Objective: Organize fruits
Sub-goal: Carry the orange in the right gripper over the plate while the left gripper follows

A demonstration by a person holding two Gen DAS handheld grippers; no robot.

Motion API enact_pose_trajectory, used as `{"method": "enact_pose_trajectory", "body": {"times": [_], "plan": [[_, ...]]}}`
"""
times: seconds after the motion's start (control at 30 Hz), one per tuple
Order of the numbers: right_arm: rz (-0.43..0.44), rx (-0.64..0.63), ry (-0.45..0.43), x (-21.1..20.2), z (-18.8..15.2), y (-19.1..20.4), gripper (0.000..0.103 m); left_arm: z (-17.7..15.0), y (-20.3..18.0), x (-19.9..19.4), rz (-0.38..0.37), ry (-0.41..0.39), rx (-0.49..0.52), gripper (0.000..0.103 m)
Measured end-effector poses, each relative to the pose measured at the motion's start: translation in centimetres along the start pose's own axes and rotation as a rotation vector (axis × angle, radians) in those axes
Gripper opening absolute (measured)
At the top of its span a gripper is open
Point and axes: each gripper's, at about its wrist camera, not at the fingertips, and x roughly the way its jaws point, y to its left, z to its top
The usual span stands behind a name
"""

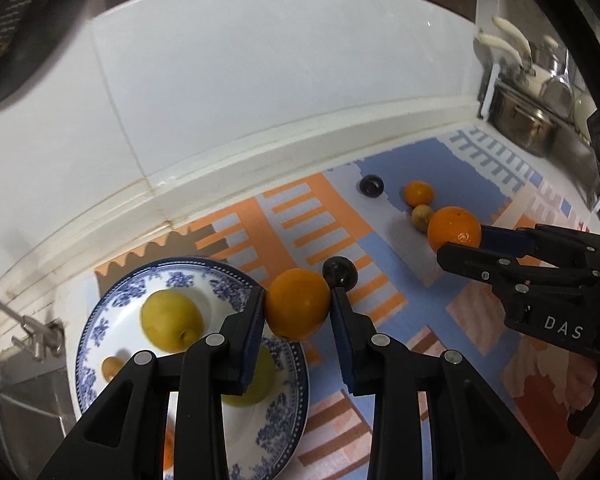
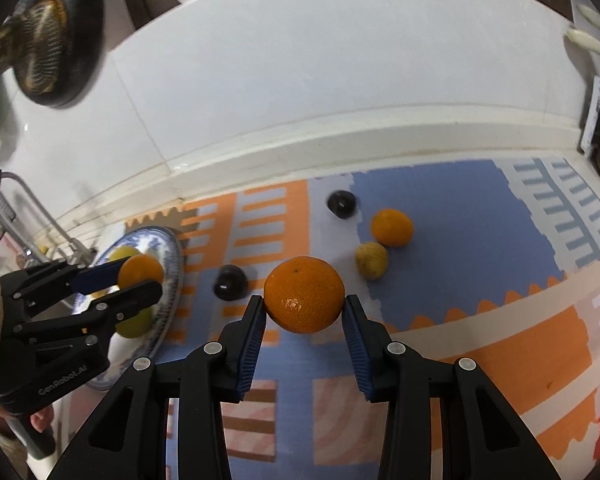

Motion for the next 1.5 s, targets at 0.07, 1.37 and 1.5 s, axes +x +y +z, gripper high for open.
{"method": "enact_pose_trajectory", "body": {"times": [0.07,1.37,1.5], "plan": [[0.021,-0.015,-0.011,-0.6,0.2,0.7,0.041,-0.3,0.3,-0.9,0.01,-0.02,-0.019,0.033],[0.304,-0.368,0.03,1.8,1.3,15.3,0.041,-7.9,10.9,-7.3,0.284,-0.075,-0.327,0.033],[0.323,-0.42,0.073,3.2,0.7,16.9,0.041,-8.7,12.6,-5.9,0.262,-0.024,-0.361,0.032]]}}
